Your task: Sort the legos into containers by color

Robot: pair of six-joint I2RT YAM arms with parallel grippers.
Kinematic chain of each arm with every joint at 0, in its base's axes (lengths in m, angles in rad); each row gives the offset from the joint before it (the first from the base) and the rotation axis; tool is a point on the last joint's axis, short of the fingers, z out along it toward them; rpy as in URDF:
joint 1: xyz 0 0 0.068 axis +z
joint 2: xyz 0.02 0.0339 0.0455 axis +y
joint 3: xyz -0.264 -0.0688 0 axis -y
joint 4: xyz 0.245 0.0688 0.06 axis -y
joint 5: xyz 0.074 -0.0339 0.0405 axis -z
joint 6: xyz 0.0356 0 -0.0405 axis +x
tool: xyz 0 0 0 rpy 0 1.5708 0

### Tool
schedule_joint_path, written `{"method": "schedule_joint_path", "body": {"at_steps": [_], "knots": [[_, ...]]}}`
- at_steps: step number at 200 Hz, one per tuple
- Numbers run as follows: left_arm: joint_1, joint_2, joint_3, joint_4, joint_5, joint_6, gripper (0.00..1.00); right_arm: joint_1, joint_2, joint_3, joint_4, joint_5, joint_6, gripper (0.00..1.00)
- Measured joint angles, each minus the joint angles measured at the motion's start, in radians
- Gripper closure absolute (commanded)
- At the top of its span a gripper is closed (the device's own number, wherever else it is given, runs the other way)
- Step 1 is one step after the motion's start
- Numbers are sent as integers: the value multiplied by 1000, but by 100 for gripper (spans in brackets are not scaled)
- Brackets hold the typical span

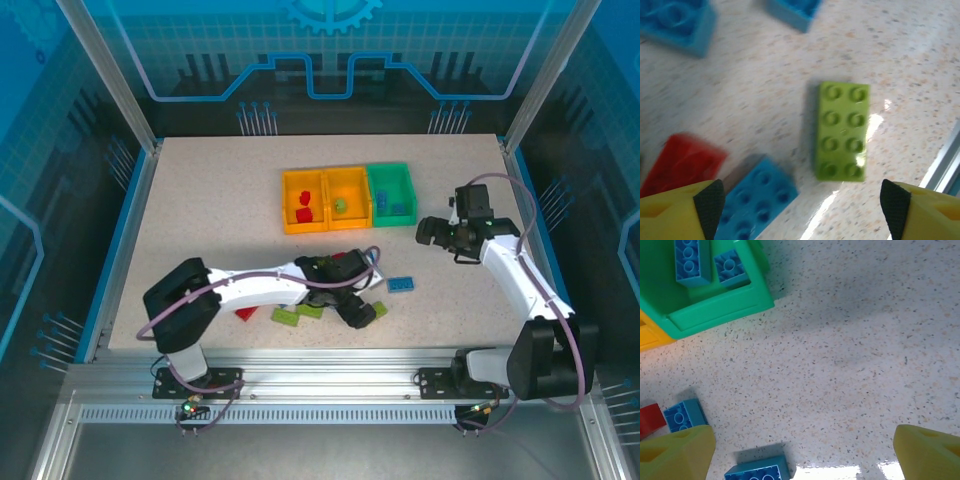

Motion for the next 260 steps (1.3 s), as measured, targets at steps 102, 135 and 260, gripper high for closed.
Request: {"method": "schedule_joint_path", "body": {"at_steps": [102, 135, 260], "knots": [[-65, 172, 138, -60, 16, 55, 26, -31, -15, -40, 14, -63, 5, 5], [-65, 226, 188, -75, 6, 61, 33, -31, -15, -51, 17, -71, 8, 5], [45, 223, 206, -75, -48, 45, 74, -29, -15, -121, 36, -85, 15, 10]]}}
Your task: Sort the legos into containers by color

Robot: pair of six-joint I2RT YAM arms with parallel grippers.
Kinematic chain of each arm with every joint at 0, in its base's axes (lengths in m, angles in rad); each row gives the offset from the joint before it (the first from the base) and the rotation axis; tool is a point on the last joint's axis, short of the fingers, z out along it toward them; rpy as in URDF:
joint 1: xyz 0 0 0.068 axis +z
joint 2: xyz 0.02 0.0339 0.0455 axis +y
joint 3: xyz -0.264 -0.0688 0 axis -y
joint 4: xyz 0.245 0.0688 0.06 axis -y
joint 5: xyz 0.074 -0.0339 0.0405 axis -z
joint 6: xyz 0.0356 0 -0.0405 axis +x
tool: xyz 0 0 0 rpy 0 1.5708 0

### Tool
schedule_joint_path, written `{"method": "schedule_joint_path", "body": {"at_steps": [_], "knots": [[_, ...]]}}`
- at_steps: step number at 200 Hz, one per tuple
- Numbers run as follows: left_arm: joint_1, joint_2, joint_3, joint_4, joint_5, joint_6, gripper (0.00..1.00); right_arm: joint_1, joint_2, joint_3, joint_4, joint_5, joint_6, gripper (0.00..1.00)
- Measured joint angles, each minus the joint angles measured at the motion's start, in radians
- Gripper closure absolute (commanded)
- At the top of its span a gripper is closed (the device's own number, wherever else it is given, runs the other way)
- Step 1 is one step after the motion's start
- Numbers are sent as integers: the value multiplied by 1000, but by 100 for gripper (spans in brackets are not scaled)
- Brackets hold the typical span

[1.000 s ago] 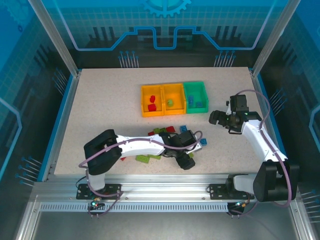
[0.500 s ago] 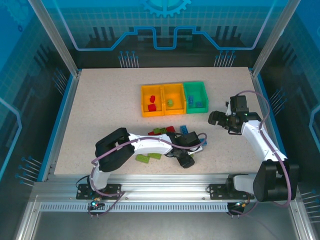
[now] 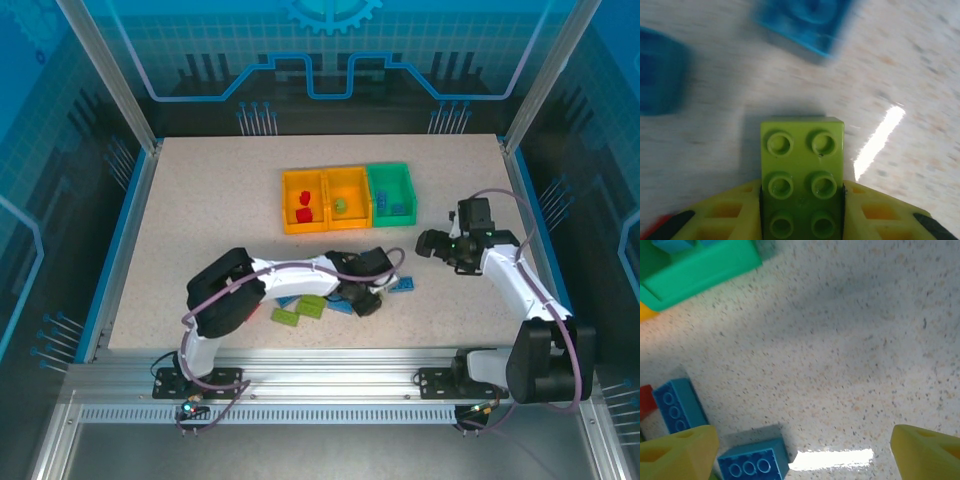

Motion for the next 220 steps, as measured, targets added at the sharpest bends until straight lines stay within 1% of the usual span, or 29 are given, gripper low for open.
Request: {"method": "schedule_joint_path", "body": {"at_steps": [26, 55, 78, 94, 114, 138, 152, 169, 193, 209, 220], "knots": [[122, -42, 43, 6, -16, -23, 74, 27, -8, -29, 0, 0, 12, 11], [272, -37, 196, 5, -18, -70, 75, 98, -24, -52, 0, 0, 63, 10], [364, 7, 330, 8, -10, -109, 74, 158, -24, -62, -7, -1, 129, 9], [405, 48, 397, 6, -6, -129, 74, 179, -24, -77, -5, -12, 193, 8], [427, 119, 477, -2, 4, -150, 74, 199, -24, -101, -3, -31, 272, 7], [446, 232, 602, -38, 34, -178, 69, 220, -21, -122, 0, -58, 370, 6], [457, 280, 645, -52, 48, -198, 62, 227, -8, -126, 5, -80, 424, 6], [469, 301, 650, -69, 55, -218, 53, 246, 20, -126, 14, -105, 484, 5], [477, 301, 651, -76, 69, -240, 31, 262, 44, -136, 26, -112, 564, 5], [477, 297, 650, -68, 88, -249, 22, 262, 43, -163, 46, -112, 628, 7], [474, 287, 639, -64, 96, -255, 13, 262, 43, -180, 55, -112, 668, 8]]}}
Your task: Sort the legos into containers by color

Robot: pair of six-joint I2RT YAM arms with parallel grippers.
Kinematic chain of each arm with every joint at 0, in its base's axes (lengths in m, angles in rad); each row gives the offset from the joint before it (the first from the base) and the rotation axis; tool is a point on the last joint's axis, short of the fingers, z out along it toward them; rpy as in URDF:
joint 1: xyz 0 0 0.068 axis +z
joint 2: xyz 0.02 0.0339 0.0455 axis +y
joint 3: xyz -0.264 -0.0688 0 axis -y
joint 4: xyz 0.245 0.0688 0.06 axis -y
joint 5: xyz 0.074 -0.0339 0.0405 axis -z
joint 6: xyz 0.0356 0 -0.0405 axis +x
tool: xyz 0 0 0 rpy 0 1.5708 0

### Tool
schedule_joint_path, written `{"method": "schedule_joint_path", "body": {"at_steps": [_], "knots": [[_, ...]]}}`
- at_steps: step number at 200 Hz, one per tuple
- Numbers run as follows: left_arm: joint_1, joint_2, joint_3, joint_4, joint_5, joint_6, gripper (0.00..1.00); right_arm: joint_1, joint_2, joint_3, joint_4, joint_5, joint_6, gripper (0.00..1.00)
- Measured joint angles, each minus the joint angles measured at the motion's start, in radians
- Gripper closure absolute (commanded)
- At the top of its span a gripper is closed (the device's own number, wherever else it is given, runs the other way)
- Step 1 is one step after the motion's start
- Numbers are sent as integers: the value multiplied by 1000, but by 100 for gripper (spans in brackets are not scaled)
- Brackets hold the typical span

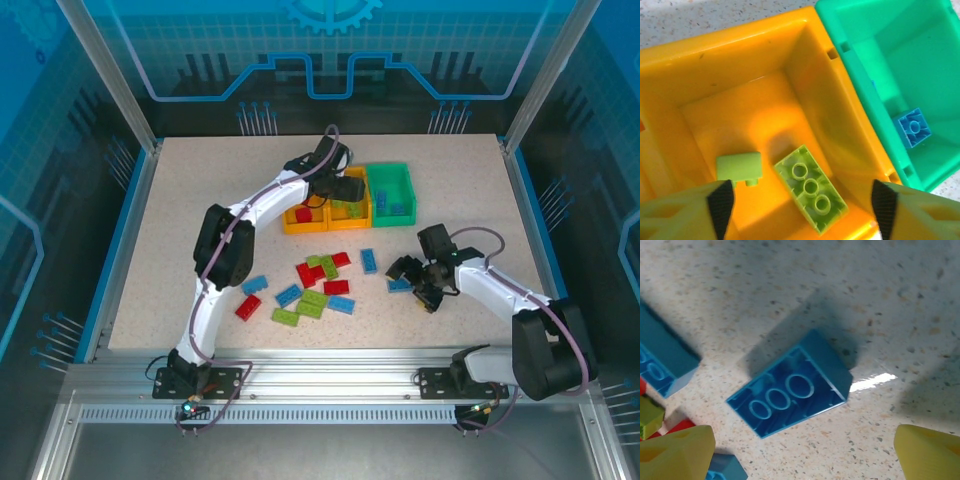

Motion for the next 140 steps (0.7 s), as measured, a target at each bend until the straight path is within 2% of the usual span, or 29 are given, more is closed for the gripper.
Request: {"method": "schedule_joint_path", "body": {"at_steps": [4, 12, 76, 104, 120, 140], "knots": [[-2, -8, -11, 5, 3, -5, 7, 0, 0, -5, 2, 0, 16, 9], [-5, -27, -39, 19, 7, -8, 2, 0, 0, -8, 5, 0, 40, 10], [-87, -242, -274, 90, 13, 8, 1, 0, 59, 2, 57, -2, 135, 15], [-123, -329, -375, 136, 13, 9, 1, -8, 101, 22, 47, -9, 145, 20], [-127, -377, -444, 164, 11, 8, 1, -22, 127, 33, 30, -17, 143, 28], [-126, -436, -540, 196, 6, 5, 1, -45, 159, 53, -9, -31, 128, 44]]}}
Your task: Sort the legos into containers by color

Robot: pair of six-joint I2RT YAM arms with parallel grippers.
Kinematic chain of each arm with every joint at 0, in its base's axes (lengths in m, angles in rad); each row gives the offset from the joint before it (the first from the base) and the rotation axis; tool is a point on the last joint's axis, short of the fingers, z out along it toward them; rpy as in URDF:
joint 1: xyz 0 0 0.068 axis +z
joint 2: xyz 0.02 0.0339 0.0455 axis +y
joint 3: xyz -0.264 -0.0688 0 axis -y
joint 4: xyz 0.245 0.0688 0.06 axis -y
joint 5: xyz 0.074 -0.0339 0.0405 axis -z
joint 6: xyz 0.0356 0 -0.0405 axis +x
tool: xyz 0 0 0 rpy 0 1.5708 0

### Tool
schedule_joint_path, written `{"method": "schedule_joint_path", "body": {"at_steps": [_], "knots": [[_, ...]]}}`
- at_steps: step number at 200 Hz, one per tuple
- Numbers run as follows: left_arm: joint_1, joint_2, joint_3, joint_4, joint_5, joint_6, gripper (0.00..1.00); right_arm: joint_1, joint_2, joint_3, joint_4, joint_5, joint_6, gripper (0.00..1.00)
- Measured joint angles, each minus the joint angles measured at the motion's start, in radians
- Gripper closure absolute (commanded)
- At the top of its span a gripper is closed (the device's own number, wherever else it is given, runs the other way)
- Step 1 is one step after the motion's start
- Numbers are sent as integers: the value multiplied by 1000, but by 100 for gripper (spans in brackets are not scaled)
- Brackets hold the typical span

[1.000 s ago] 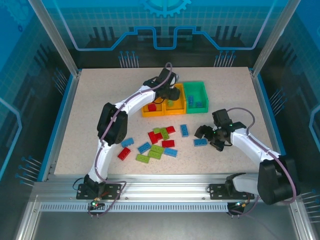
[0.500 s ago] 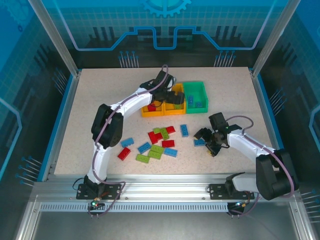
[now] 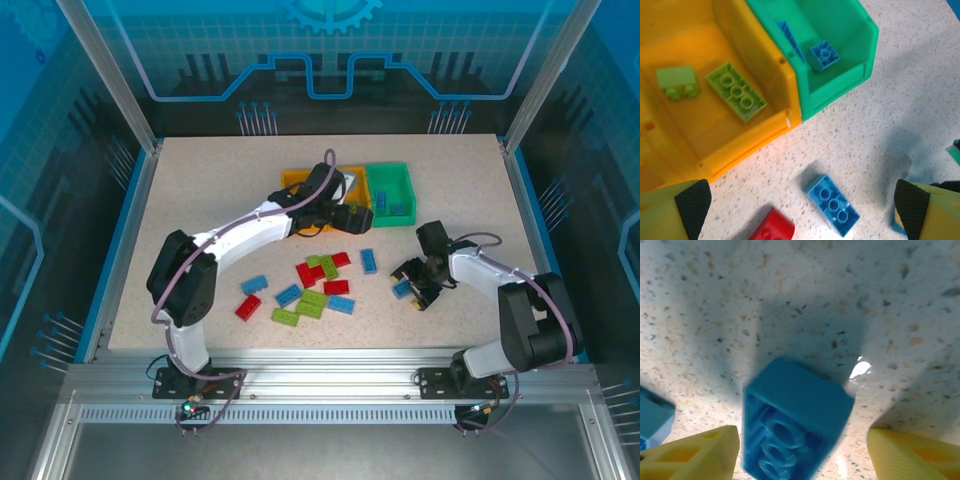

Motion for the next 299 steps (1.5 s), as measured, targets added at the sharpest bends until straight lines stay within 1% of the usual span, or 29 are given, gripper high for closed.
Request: {"method": "schedule_joint_path", "body": {"at_steps": [10, 27, 57, 68, 83, 95, 117, 135, 153, 174, 196, 239, 269, 299], "knots": [[1, -24, -44, 11, -5, 0, 1, -12, 13, 3, -16, -8, -11, 50], [1, -63, -111, 16, -19, -1, 1, -27, 26, 10, -40, -15, -26, 56], [1, -114, -196, 20, -41, -7, 1, -29, 36, 31, -69, -15, -65, 73], [1, -128, -218, 21, -47, -8, 1, -29, 45, 42, -85, -16, -85, 76], [1, -144, -241, 23, -56, -11, 1, -29, 54, 56, -100, -14, -114, 78], [1, -160, -266, 29, -65, -23, 1, -23, 59, 69, -108, -8, -143, 79], [1, -195, -323, 34, -82, -45, 1, -5, 61, 128, -74, 47, -222, 78], [1, -225, -371, 33, -90, -70, 1, 0, 62, 234, -52, 68, -305, 78], [0, -243, -402, 32, -93, -95, 1, 4, 86, 380, -45, 82, -407, 77], [-6, -253, -422, 21, -112, -119, 1, 13, 171, 581, -66, 132, -544, 75], [-11, -259, -436, 0, -133, -143, 1, 23, 306, 770, -101, 198, -670, 75], [-11, -274, -452, -64, -177, -195, 1, 23, 561, 1032, -219, 291, -805, 73], [-10, -307, -489, -91, -204, -238, 1, 24, 671, 1153, -277, 312, -846, 70], [7, -380, -548, -122, -224, -273, 1, 24, 708, 1192, -310, 327, -866, 65]]}}
